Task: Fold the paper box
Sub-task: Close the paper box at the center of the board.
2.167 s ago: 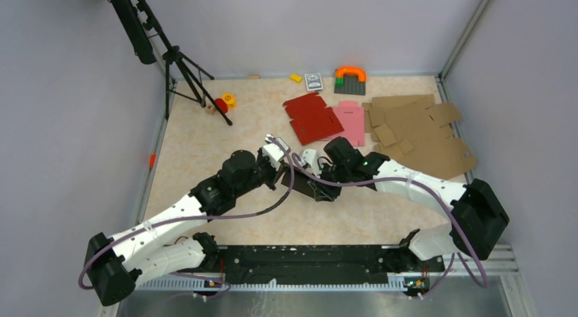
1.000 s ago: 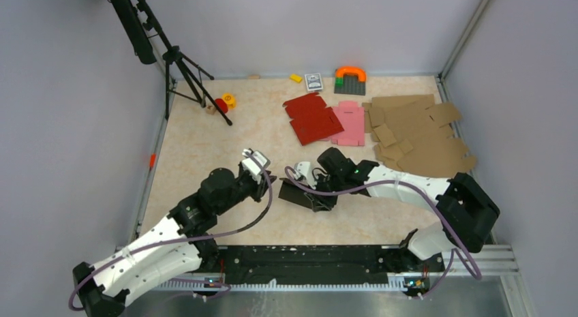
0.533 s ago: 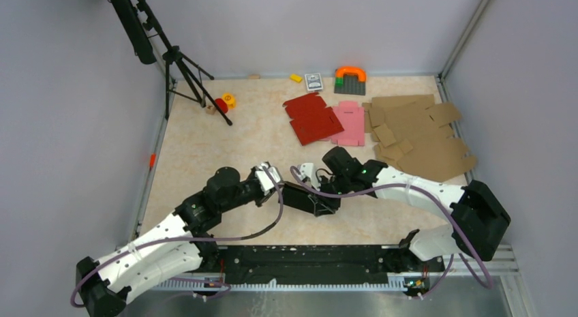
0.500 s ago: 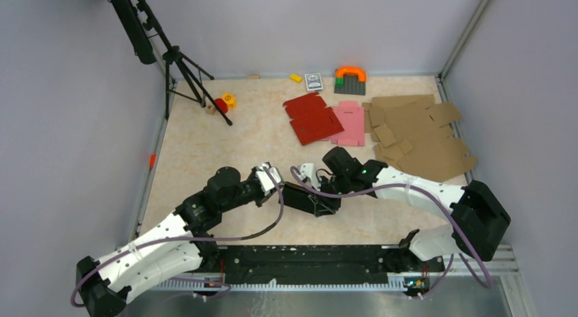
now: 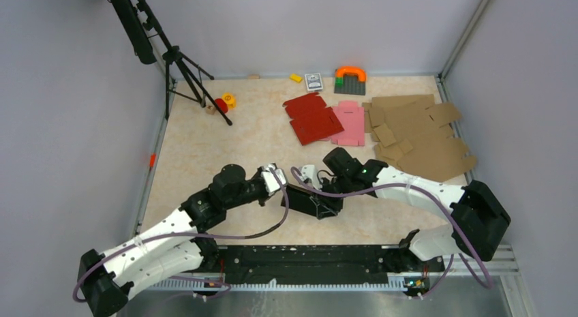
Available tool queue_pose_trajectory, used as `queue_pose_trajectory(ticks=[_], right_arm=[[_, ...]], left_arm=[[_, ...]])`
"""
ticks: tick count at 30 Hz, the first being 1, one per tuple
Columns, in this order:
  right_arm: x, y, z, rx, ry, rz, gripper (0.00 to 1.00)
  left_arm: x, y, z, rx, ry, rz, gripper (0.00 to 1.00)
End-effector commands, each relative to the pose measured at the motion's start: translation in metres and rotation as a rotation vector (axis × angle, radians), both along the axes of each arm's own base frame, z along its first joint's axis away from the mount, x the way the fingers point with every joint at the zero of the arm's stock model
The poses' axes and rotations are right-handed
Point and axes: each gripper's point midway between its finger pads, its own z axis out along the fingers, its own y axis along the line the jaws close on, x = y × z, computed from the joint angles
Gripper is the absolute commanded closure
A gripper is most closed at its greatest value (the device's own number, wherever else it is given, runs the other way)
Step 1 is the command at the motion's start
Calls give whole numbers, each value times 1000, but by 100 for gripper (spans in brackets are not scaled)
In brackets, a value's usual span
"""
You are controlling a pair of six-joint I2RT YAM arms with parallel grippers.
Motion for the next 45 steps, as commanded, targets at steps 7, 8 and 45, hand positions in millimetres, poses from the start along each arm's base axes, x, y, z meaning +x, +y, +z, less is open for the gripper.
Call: queue_pose_trajectory(ticks=[7, 8, 45], right_arm=[[13, 21, 28, 90, -66, 32, 100], [14, 21, 27, 90, -67, 35, 100], [66, 7, -46, -78, -314, -113, 100]], left_arm=[[-6, -23, 16, -37, 16, -98, 91], [-7, -23, 12, -24, 30, -102, 97], [24, -54, -33, -125, 629, 322, 100]])
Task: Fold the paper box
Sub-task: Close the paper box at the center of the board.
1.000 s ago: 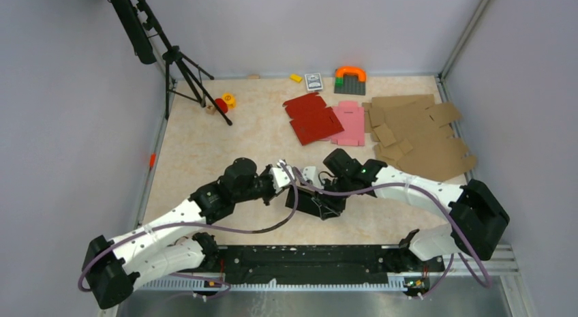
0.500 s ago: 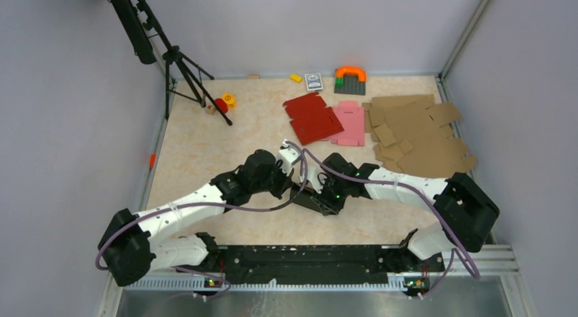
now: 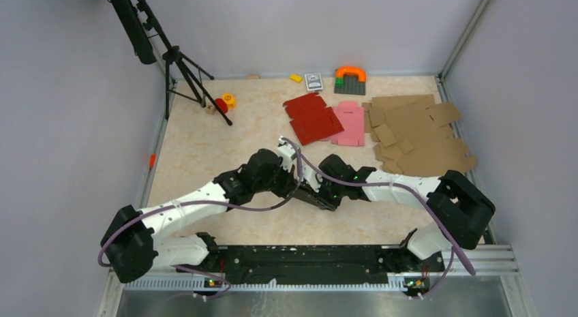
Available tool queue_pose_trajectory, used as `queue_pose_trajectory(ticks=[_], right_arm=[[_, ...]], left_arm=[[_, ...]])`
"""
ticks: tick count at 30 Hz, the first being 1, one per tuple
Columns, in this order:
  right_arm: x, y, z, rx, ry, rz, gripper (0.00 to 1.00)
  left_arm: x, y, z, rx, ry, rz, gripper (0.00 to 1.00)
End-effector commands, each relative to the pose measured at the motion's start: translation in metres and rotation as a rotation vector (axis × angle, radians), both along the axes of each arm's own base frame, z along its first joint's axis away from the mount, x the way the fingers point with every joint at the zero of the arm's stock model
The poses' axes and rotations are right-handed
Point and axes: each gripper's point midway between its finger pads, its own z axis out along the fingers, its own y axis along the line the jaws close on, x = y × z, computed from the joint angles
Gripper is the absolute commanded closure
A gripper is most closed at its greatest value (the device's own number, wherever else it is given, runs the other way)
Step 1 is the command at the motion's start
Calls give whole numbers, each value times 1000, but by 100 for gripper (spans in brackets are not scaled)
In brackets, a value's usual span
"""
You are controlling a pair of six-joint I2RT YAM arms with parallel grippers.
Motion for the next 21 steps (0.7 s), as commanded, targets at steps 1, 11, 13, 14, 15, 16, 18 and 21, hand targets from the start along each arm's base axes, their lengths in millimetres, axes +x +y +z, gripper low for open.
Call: queue_pose_trajectory(ticks=[1, 11, 13, 14, 15, 16, 18, 21], right_arm=[[15, 26, 16, 91, -107, 59, 100], [3, 29, 17, 112, -55, 93, 100], [0, 30, 19, 125, -37, 99, 100], [-2, 32, 22, 139, -27, 101, 100], [-5, 33, 24, 154, -10, 109, 100], [-9, 36, 27, 170, 14, 125, 100], [-18, 39, 32, 192, 53, 152, 97], [-22, 37, 37, 180, 81, 159, 96]], left_arm=[[2, -23, 27, -107, -13, -33, 100], [7, 9, 32, -6, -133, -16, 100], [5, 20, 36, 7, -188, -28, 86], [1, 21, 42, -3, -236, -71, 76], [-3, 22, 45, 12, -313, -150, 69], [-7, 22, 47, 1, -359, -193, 65], [-5, 27, 55, -1, -476, -220, 61], [-11, 28, 60, -7, -579, -291, 61]])
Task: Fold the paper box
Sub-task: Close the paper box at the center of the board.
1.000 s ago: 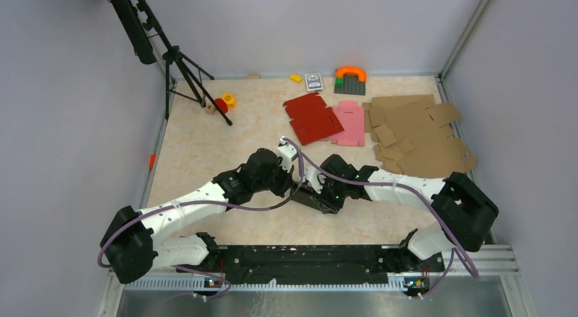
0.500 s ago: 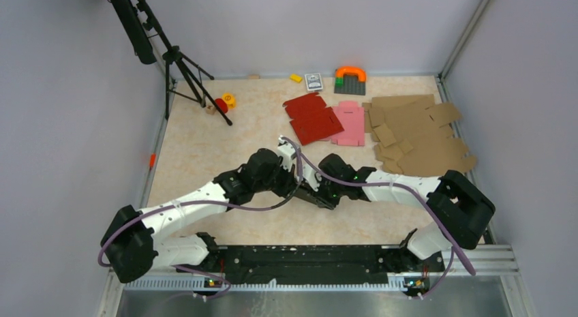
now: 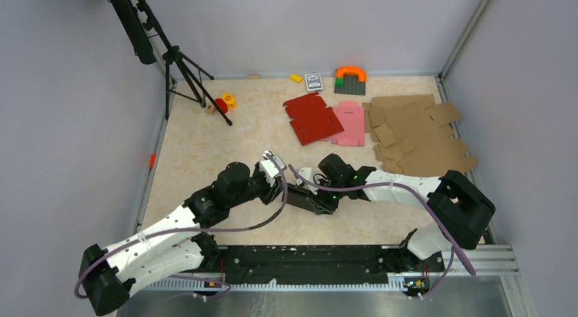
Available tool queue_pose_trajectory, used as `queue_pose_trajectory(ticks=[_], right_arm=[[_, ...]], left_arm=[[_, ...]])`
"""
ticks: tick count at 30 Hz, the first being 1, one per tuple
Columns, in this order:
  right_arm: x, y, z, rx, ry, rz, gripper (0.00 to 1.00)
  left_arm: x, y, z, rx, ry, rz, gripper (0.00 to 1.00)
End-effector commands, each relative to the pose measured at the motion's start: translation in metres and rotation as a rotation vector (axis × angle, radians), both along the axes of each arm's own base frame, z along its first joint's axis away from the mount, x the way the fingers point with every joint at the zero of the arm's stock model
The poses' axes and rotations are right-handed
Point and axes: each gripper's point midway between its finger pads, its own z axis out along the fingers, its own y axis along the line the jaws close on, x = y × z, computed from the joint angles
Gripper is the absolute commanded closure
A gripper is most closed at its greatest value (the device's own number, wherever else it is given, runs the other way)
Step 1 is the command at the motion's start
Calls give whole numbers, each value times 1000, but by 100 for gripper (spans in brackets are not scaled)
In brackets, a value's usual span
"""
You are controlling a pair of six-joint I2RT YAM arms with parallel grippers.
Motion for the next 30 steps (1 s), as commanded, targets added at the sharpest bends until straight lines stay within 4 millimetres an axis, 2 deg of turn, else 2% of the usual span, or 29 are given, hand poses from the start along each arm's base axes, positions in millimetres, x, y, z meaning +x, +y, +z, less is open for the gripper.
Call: queue_pose_trajectory(ticks=[1, 3, 9, 12, 15, 16, 21, 30], right_arm=[[-9, 16, 30, 74, 27, 72, 96], [-12, 14, 35, 78, 42, 85, 96], [-21, 15, 46, 101, 73, 121, 95], [-24, 14, 48, 102, 80, 132, 95], [-25, 13, 50, 109, 75, 138, 95], [-26, 13, 50, 105, 79, 140, 95], [-26, 4, 41, 54, 78, 141, 94], [-28, 1, 35, 32, 63, 166, 94]], left_arm=[[-7, -5, 11, 36, -235, -195, 61], [-15, -8, 5, 71, -229, -265, 60], [-13, -17, -8, 145, -194, -337, 57], [-8, -20, -7, 151, -185, -325, 62], [-2, -20, -9, 169, -163, -296, 74], [1, -21, -8, 164, -152, -275, 75], [-10, -28, 5, 102, -150, -328, 56], [-14, -31, -3, 120, -101, -352, 65]])
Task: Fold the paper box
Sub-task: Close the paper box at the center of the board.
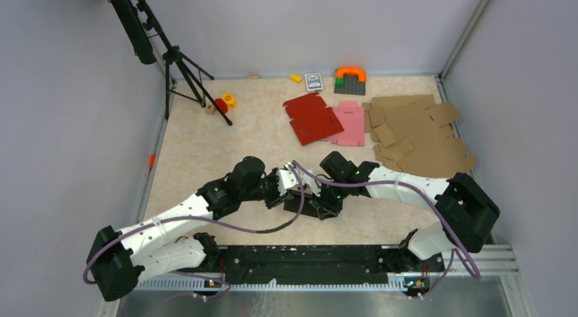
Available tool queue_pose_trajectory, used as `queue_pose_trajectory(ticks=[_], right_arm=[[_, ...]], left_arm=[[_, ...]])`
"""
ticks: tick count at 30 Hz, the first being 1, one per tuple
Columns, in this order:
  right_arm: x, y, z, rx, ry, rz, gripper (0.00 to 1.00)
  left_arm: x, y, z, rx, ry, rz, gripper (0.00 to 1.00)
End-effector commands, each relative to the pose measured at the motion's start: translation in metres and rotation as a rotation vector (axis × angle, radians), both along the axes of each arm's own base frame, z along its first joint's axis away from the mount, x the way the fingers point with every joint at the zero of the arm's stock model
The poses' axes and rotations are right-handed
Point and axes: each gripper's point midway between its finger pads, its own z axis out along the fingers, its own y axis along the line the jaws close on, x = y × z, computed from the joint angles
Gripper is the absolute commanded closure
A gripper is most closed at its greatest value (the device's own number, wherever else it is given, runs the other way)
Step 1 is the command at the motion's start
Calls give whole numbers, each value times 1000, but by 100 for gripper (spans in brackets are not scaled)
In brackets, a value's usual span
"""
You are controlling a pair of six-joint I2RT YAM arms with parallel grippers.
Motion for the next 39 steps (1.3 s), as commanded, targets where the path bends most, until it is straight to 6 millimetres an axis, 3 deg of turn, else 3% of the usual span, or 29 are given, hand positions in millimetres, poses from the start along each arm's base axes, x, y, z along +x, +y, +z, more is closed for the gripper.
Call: queue_pose_trajectory(ticks=[1, 11, 25, 29, 35, 37, 39], right_arm=[[-1, 12, 17, 58, -49, 67, 94], [0, 10, 14, 48, -56, 65, 93], [-2, 11, 14, 48, -50, 73, 93], [0, 13, 16, 54, -57, 74, 93], [2, 16, 22, 73, -69, 73, 93], [3, 17, 23, 78, -73, 73, 93], [3, 18, 24, 82, -73, 75, 94]], left_arm=[[9, -12, 24, -49, -19, 3, 66], [11, -11, 27, -68, -16, 22, 58], [31, 4, 41, -112, -42, 146, 61], [21, -2, 37, -110, -17, 72, 62], [15, -6, 14, -24, 54, 17, 63], [18, -5, 8, 10, 72, 29, 67], [25, -2, 4, 42, 70, 64, 79]])
